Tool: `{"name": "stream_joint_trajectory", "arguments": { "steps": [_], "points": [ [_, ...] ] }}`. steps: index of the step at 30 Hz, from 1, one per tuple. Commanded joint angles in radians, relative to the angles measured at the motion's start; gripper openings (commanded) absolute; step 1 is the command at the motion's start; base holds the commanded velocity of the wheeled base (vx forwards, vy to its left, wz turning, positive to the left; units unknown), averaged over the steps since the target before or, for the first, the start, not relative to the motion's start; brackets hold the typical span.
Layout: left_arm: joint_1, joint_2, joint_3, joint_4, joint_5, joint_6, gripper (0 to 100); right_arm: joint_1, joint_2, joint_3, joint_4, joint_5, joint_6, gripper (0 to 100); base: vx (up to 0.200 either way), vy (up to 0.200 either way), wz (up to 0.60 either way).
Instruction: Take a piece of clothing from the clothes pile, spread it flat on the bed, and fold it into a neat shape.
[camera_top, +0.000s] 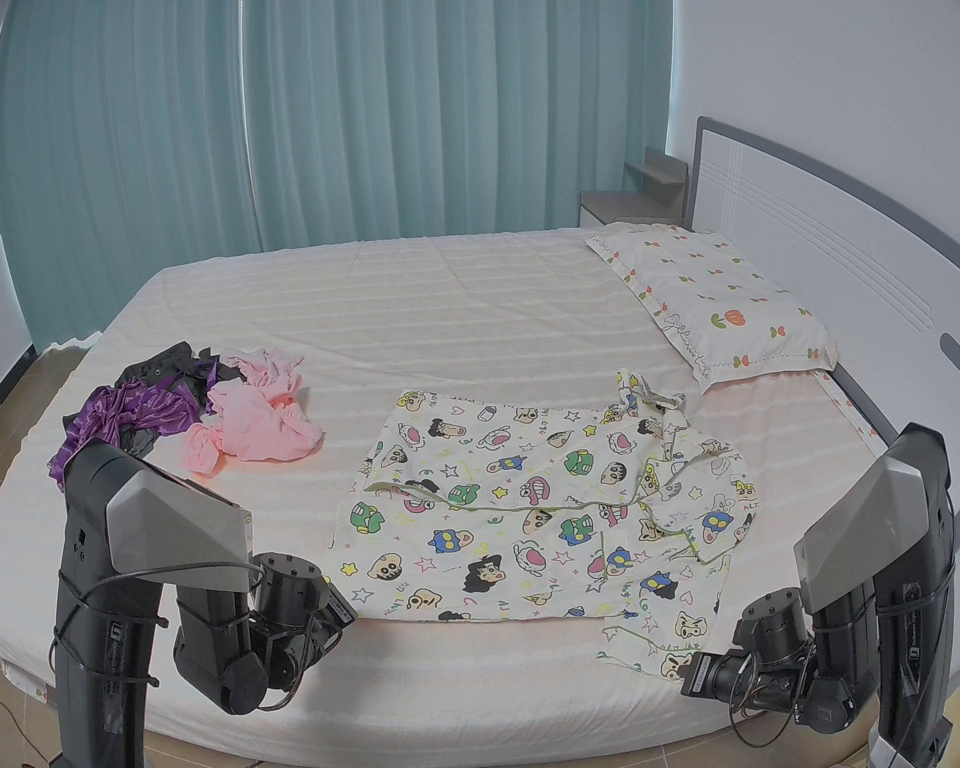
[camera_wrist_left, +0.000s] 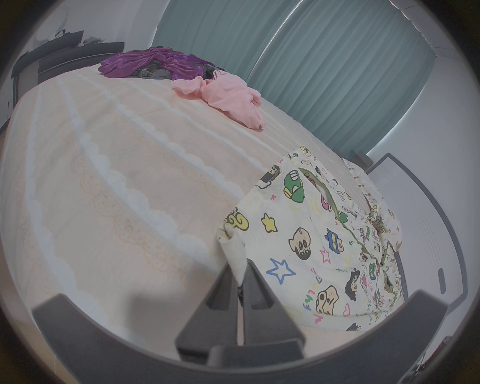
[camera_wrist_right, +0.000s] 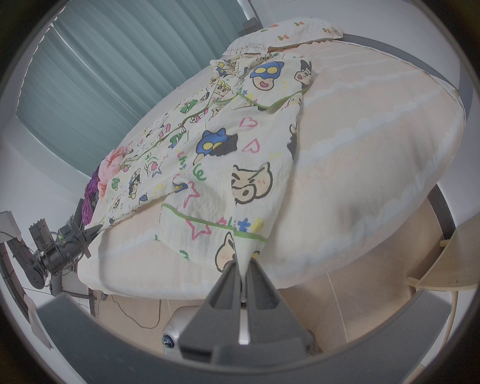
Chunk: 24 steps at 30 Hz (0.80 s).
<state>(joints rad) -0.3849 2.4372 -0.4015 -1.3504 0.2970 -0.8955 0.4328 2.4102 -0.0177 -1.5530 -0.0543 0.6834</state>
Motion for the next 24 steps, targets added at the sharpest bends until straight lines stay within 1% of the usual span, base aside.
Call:
{"name": "stream_joint_trajectory", "arguments": {
  "steps": [1, 2, 3, 4, 5, 6, 8, 14, 17, 18, 24],
  "points": [
    [-0.006, -0.023, 0.035, -0.019, -0.001, 0.003, 0, -0.039, -0.056, 0.018, 0.014, -0.009, -0.008, 0, 0.000, 0.000, 0.00],
    [-0.006, -0.033, 0.053, -0.035, -0.002, 0.003, 0, -0.043, -0.080, 0.018, 0.056, -0.009, -0.015, 0, 0.000, 0.000, 0.00],
    [-0.006, -0.033, 0.056, -0.038, -0.002, 0.003, 0, -0.043, -0.083, 0.018, 0.062, -0.009, -0.016, 0, 0.000, 0.000, 0.00],
    [-0.006, -0.043, 0.079, -0.055, -0.002, 0.004, 0, -0.045, -0.125, 0.018, 0.134, -0.006, -0.030, 0, 0.000, 0.000, 0.00],
    [-0.006, -0.044, 0.090, -0.062, -0.002, 0.009, 0, -0.045, -0.143, 0.018, 0.172, -0.003, -0.039, 0, 0.000, 0.000, 0.00],
    [-0.006, -0.044, 0.092, -0.062, -0.002, 0.009, 0, -0.045, -0.146, 0.018, 0.177, -0.001, -0.041, 0, 0.000, 0.000, 0.00],
    [-0.008, -0.044, 0.112, -0.070, -0.002, 0.021, 0, -0.046, -0.168, 0.018, 0.234, 0.001, -0.064, 0, 0.000, 0.000, 0.00],
    [-0.008, -0.044, 0.150, -0.070, -0.002, 0.030, 0, -0.077, -0.171, 0.018, 0.300, 0.001, -0.128, 0, 0.000, 0.000, 0.00],
    [-0.014, -0.044, 0.158, -0.072, -0.002, 0.032, 0, -0.083, -0.177, 0.018, 0.320, 0.001, -0.142, 0, 0.000, 0.000, 0.00],
    [-0.028, -0.044, 0.174, -0.072, -0.004, 0.043, 0, -0.091, -0.184, 0.018, 0.347, 0.001, -0.163, 0, 0.000, 0.000, 0.00],
    [-0.045, -0.044, 0.178, -0.072, -0.002, 0.044, 0, -0.100, -0.207, 0.018, 0.399, -0.001, -0.193, 0, 0.000, 0.000, 0.00]
  ]
}}
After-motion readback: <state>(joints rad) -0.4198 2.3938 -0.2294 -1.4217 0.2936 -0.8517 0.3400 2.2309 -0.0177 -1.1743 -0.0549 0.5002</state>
